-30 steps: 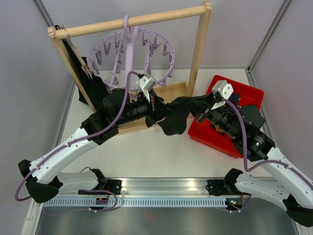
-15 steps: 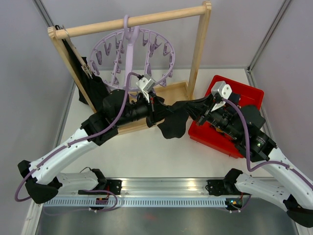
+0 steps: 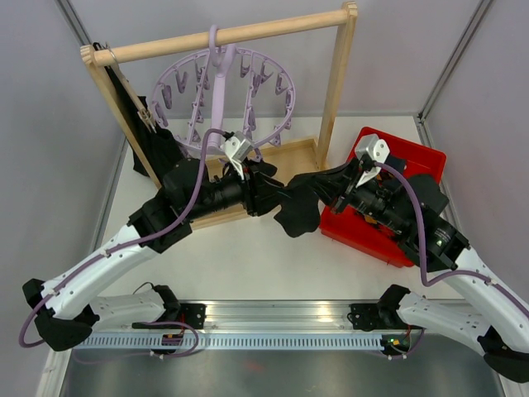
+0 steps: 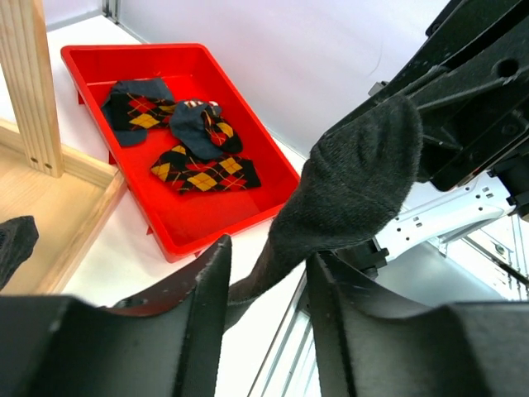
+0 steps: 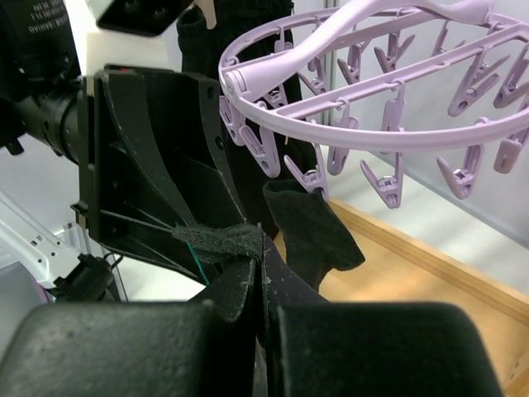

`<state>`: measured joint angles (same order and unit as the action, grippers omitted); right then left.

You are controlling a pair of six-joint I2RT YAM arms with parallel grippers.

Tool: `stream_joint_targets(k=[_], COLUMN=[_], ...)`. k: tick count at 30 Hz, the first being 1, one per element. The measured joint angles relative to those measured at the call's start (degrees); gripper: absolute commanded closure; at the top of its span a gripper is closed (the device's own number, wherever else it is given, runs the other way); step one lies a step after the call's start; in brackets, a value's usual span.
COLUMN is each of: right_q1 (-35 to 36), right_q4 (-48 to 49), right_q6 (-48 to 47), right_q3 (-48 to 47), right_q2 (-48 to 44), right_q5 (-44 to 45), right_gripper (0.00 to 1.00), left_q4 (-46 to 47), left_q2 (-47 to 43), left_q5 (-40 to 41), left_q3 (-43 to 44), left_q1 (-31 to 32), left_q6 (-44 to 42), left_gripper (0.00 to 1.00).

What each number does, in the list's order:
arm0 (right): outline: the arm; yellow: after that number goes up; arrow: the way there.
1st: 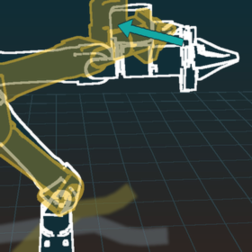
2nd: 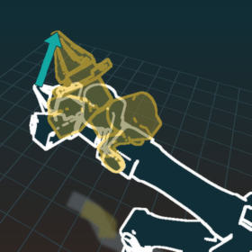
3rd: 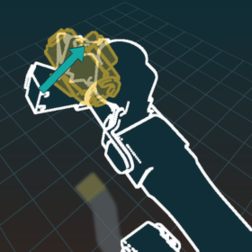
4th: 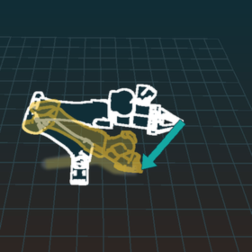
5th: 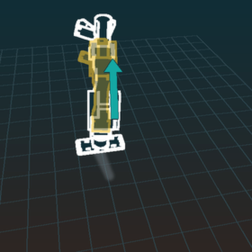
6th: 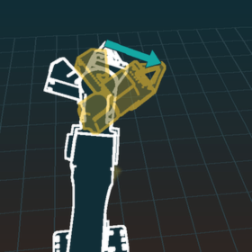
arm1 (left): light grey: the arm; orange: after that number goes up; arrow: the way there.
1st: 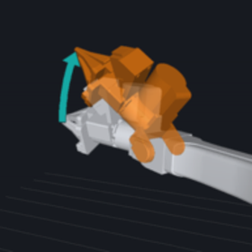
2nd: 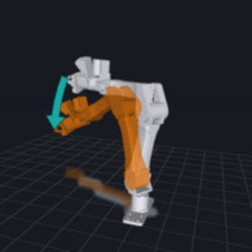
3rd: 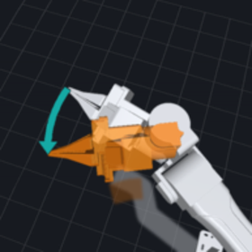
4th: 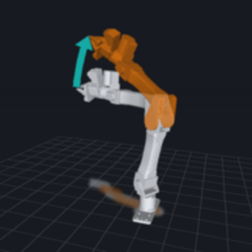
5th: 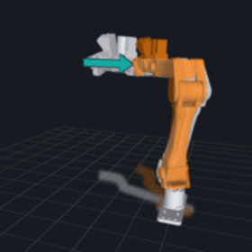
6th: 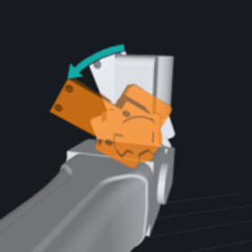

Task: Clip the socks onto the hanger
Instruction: Pick up the sock from the bin.

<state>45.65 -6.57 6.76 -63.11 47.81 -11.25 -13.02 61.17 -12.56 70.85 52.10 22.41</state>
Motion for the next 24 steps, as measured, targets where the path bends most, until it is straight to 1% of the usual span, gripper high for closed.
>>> stream_joint_targets(k=[4,18,20,24], right_q1=[0.00,0.00,0.00,0.00], right_q4=[-1.20,-4.70,-4.74,-4.76], right_q6=[0.66,2.51,2.64,2.97], right_q3=[-1.90,-2.73,-2.73,-2.73], right_q2=[1.29,4.07,4.04,4.04], right_q5=[-1.46,-6.60,-6.99,-7.58], right_gripper=[1.00,1.00,1.00,1.00], left_q4=[1.42,7.15,7.65,8.02], left_q2=[-0.96,-3.34,-3.56,-3.58], left_q5=[-0.07,-2.25,-2.71,-3.04], left_q3=[-1.57,-3.43,-3.52,-3.80], left_q1=[0.00,0.00,0.00,0.00], left_q6=[-0.22,-1.09,-1.11,-1.31], left_gripper=[0.50,0.49,0.51,0.61])
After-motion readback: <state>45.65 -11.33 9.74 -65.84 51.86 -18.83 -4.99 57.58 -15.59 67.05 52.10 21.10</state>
